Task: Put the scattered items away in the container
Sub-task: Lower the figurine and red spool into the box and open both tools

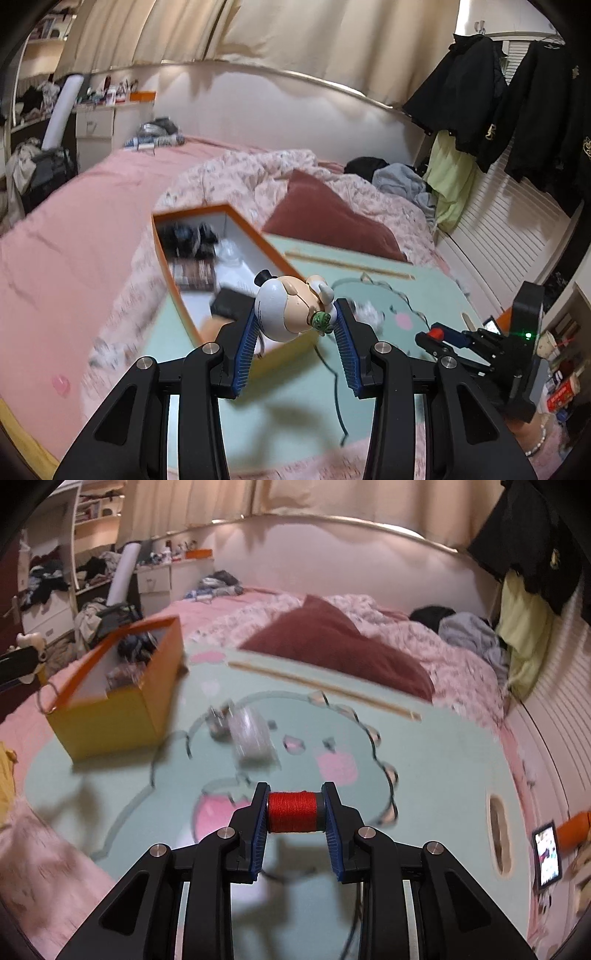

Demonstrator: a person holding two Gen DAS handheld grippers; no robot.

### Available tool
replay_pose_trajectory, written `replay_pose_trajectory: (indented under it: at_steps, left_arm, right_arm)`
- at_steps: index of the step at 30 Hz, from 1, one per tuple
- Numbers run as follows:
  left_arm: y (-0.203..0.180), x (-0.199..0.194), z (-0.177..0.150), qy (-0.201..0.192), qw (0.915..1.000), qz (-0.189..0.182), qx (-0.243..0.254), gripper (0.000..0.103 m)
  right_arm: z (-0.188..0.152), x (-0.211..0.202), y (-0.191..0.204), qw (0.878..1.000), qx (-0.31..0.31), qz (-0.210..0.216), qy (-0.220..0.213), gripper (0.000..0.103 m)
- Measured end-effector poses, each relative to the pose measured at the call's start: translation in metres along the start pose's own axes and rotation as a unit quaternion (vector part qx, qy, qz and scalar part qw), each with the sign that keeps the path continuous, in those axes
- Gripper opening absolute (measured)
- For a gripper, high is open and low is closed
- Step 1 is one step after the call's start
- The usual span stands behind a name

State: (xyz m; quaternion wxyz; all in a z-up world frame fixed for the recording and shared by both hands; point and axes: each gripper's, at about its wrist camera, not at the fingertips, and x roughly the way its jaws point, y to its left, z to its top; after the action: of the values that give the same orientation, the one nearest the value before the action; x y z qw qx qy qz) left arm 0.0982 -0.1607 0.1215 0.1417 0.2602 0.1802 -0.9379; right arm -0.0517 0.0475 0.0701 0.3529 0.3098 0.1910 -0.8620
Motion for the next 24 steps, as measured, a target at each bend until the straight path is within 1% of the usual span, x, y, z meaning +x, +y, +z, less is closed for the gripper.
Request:
replay_pose_trajectory:
  at_steps: [4,8,10,13,15,17,20,24]
  left_arm:
    - [0.005,0.007,0.029,-0.005,1.0,0.006,0.001,0.042]
    - [0.013,0.033,0.056,0.011,0.9997,0.022,0.002,0.042]
    - [0.022,0.048,0.063,0.024,0.9989,0.041,-0.004,0.042]
    - [0.04,0.064,0.059,0.044,0.9968,0.064,-0.016,0.042]
    - [0.051,0.069,0.053,0.052,0.9952,0.079,-0.024,0.042]
    - [0.057,0.074,0.046,0.062,0.9944,0.081,-0.028,0.042]
    - [0.061,0.079,0.04,0.074,0.9932,0.086,-0.025,0.042]
    - [0.066,0.083,0.038,0.077,0.9927,0.086,-0.033,0.042]
  right_arm:
    - [0.037,-0.007,0.022,0.999,-0.027,0.01,-0.035,0.027]
    - [0.07,-0.009,0.063,0.995,-0.073,0.034,-0.067,0.027]
    - [0.079,-0.006,0.086,0.991,-0.099,0.047,-0.079,0.027]
    - [0.082,0.004,0.113,0.987,-0.122,0.06,-0.088,0.027]
    - [0.08,0.014,0.128,0.985,-0.134,0.067,-0.08,0.027]
    - [0.078,0.025,0.14,0.984,-0.15,0.071,-0.07,0.027]
    - [0.077,0.031,0.152,0.981,-0.169,0.064,-0.067,0.027]
    - [0.079,0.036,0.155,0.982,-0.168,0.064,-0.065,0.027]
